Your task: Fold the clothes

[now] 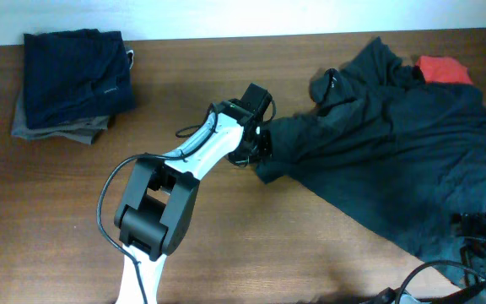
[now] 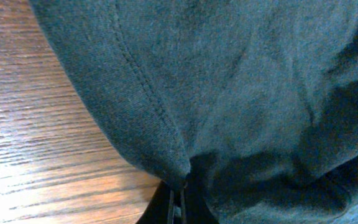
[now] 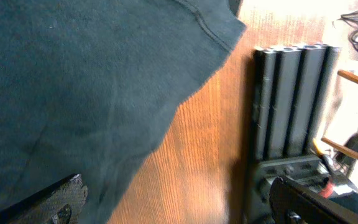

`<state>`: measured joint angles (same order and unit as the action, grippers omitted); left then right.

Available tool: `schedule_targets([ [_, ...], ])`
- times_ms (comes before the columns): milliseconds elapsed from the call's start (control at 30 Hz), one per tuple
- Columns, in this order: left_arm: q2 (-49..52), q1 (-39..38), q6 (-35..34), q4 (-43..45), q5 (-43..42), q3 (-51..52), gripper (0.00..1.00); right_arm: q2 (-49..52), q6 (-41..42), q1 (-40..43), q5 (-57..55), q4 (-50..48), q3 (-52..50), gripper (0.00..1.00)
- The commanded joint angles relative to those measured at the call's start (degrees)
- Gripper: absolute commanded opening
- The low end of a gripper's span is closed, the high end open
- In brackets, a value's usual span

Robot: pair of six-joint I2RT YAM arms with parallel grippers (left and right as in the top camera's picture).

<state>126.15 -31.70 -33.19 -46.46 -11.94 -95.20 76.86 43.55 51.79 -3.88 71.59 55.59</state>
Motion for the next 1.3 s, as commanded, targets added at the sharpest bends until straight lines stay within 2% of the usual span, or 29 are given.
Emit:
schedule_targets([
  [0, 1.0, 0.4, 1.2, 0.0, 0.2, -0.2, 0.01, -0.6, 0.5, 0.5, 0.6, -4.0, -4.1, 0.99],
  [233, 1.0, 0.6, 1.2, 0.0, 0.2, -0.2, 0.01, -0.6, 5.1, 0.5, 1.1, -13.3, -12.9, 0.99],
  [700, 1.0, 0.9, 1.2, 0.0, 0.2, -0.2, 0.01, -0.6, 5.2, 0.3, 1.1, -28.3, -22.0, 1.00],
  [933, 1.0, 0.9, 1.2, 0.0, 0.2, -0.2, 0.01, 0.1, 5.2, 0.3, 0.0, -30.0, -22.0, 0.81],
  [1000, 1.0, 0.9, 1.2, 0.0, 0.2, -0.2, 0.01, 1.4, 5.2, 0.3, 0.0, -30.1, -22.0, 0.69],
  [1133, 1.0, 0.9, 1.2, 0.0, 0.2, -0.2, 0.01, 4.0, 5.2, 0.3, 0.0, -30.1, -22.0, 0.61],
  [1233, 1.0, 0.9, 1.2, 0.0, 0.2, -0.2, 0.01, 6.8, 5.2, 0.3, -1.2, -30.9, -22.0, 0.44],
  [1267, 1.0, 0.9, 2.0, -0.1, 0.2, -0.4, 0.01, 7.2, 5.2, 0.4, -2.3, -31.2, -21.9, 0.33],
])
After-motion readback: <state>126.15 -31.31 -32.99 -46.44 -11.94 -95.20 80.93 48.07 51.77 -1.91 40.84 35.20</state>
